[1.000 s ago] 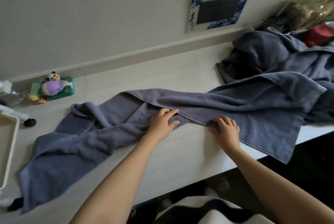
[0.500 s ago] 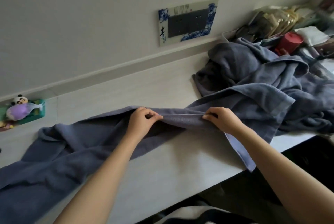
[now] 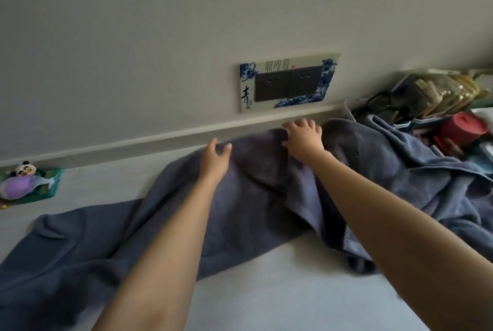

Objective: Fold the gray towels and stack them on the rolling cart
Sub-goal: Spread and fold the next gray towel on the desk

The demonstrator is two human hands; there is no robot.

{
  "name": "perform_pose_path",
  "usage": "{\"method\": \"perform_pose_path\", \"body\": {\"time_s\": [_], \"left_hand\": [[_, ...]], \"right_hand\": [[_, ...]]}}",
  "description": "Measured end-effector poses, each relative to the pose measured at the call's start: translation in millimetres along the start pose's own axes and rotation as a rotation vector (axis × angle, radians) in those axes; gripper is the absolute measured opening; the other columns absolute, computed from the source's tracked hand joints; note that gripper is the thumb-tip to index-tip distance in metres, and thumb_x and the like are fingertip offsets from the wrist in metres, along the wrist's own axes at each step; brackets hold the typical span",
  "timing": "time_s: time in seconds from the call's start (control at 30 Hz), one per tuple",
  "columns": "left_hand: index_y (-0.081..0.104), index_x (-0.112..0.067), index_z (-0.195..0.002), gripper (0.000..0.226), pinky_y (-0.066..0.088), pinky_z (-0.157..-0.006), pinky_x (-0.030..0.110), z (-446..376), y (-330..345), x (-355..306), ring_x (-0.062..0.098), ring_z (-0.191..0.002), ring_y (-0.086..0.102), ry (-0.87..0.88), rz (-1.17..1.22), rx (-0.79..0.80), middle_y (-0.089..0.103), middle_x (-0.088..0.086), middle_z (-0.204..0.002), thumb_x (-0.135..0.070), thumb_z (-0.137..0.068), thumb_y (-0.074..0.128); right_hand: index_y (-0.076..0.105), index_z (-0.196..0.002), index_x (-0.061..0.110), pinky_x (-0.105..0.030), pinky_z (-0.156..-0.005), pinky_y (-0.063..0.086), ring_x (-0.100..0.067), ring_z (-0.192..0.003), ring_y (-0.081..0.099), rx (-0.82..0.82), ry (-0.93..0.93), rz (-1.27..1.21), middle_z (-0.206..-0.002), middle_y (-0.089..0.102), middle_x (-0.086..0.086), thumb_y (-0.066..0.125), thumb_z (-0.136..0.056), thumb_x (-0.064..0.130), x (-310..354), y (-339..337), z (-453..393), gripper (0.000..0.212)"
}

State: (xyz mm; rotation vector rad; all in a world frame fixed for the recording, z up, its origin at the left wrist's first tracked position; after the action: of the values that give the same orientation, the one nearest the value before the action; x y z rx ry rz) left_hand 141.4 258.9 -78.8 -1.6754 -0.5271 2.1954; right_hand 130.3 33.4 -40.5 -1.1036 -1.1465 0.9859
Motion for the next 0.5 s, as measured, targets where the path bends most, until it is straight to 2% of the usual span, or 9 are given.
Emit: {"method": "perform_pose_path", "body": {"time_s": [0.1,0.2,0.27,0.3,0.37,0.4,0.47,0.5], "left_hand": [[0.034,-0.014,-0.144,0.055,0.027,-0.112,0.031,15,27,29,0.024,-0.137,0.035,0.056,-0.067,0.107,0.039,0.009,-0.147,-0.030,-0.094,0.052],[0.040,-0.021,-0.141,0.051,0.022,-0.115,0.038,34,48,49,0.022,-0.141,0.027,0.161,-0.292,0.183,0.033,0.008,-0.151,-0.039,-0.094,0.048],[0.052,-0.027,-0.132,0.053,0.025,-0.112,0.040,47,55,55,0.023,-0.135,0.034,0.236,-0.504,0.155,0.042,0.003,-0.144,-0.053,-0.087,0.039],[0.059,-0.027,-0.124,0.055,0.030,-0.108,0.038,55,59,52,0.022,-0.128,0.041,0.276,-0.523,0.153,0.050,0.000,-0.135,-0.057,-0.083,0.038],[0.065,-0.021,-0.116,0.050,0.040,-0.100,0.035,70,73,41,0.020,-0.109,0.054,0.281,-0.368,0.247,0.059,0.002,-0.119,-0.056,-0.084,0.047],[0.062,-0.017,-0.120,0.047,0.042,-0.098,0.032,78,81,35,0.019,-0.105,0.057,0.181,-0.221,0.348,0.060,0.004,-0.118,-0.049,-0.087,0.054],[0.053,-0.012,-0.128,0.051,0.042,-0.098,0.026,84,97,30,0.015,-0.108,0.055,-0.045,-0.003,0.520,0.059,0.005,-0.124,-0.041,-0.087,0.061],[0.051,-0.012,-0.129,0.056,0.042,-0.099,0.028,85,104,29,0.015,-0.112,0.054,-0.079,0.002,0.562,0.058,0.004,-0.126,-0.043,-0.084,0.063]], "right_hand": [[0.039,-0.140,0.031,-0.043,-0.104,0.023,-0.034,-0.127,0.032,0.106,-0.048,0.036,-0.141,0.039,-0.009,0.053,-0.089,0.045,-12,39,19,0.054],[0.048,-0.133,0.033,-0.043,-0.100,0.024,-0.033,-0.121,0.037,0.080,-0.183,0.040,-0.136,0.045,-0.006,0.046,-0.088,0.054,-18,56,49,0.050],[0.058,-0.124,0.031,-0.045,-0.098,0.029,-0.034,-0.116,0.043,0.038,-0.271,0.033,-0.129,0.051,-0.005,0.038,-0.083,0.060,-17,60,73,0.054],[0.060,-0.121,0.029,-0.045,-0.096,0.032,-0.034,-0.113,0.046,0.019,-0.281,0.024,-0.126,0.053,-0.005,0.037,-0.081,0.062,-18,60,84,0.057],[0.061,-0.121,0.026,-0.043,-0.093,0.036,-0.032,-0.109,0.049,0.013,-0.246,0.008,-0.122,0.055,-0.005,0.038,-0.081,0.063,-25,63,102,0.059],[0.059,-0.123,0.024,-0.043,-0.094,0.036,-0.032,-0.110,0.050,0.025,-0.218,0.006,-0.123,0.055,-0.005,0.038,-0.081,0.064,-31,63,109,0.062],[0.052,-0.130,0.020,-0.042,-0.099,0.034,-0.030,-0.116,0.050,0.070,-0.178,0.004,-0.129,0.053,-0.005,0.035,-0.081,0.065,-44,61,119,0.068],[0.049,-0.132,0.019,-0.040,-0.102,0.032,-0.028,-0.119,0.049,0.090,-0.174,0.012,-0.132,0.053,-0.004,0.031,-0.081,0.067,-52,59,123,0.072]]}}
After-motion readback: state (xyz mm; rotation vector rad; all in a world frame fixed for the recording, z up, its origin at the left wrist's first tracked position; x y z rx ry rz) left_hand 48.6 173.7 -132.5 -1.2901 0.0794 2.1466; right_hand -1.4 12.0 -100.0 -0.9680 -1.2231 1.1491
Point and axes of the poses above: each hand's wrist, its own z-axis away from the middle knuckle, its own y-axis out of the palm, x = y × z, the point moved 3 cm from there along -z, towards the middle knuckle
